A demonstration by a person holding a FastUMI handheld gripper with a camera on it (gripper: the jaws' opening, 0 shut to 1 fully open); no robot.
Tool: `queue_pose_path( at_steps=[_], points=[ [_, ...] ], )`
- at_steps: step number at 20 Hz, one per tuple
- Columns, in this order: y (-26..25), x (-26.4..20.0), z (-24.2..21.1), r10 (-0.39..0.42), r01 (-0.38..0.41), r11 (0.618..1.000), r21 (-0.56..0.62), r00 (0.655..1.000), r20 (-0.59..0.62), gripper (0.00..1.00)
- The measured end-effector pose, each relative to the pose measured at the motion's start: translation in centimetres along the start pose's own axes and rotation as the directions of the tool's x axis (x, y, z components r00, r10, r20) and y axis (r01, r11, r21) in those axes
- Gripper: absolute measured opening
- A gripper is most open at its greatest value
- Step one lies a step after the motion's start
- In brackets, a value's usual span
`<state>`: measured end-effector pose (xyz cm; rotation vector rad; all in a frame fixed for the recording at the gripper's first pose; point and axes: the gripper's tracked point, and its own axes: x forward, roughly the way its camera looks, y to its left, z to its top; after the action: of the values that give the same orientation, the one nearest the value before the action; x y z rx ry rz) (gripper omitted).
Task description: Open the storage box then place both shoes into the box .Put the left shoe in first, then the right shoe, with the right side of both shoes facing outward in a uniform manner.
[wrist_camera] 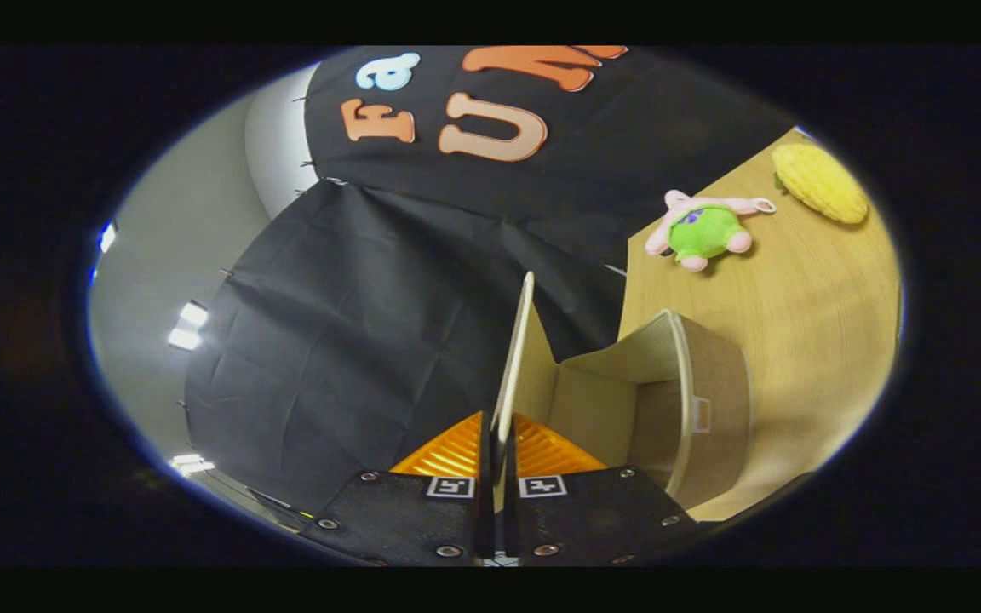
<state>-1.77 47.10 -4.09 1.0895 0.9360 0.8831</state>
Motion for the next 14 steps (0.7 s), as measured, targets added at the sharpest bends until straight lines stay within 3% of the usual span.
queue_pose_path(
  at_steps=[6,11,14],
  points=[
    [6.7,7.0,-2.2,0.036,-0.036,0.999,-0.035,0.999,0.008,0.1],
    [8.7,12.7,-6.1,-0.001,-0.002,0.995,-0.099,0.999,-0.033,0.38],
    [8.4,14.6,-9.9,-0.005,-0.008,0.996,-0.086,0.989,-0.148,0.73]
  ],
)
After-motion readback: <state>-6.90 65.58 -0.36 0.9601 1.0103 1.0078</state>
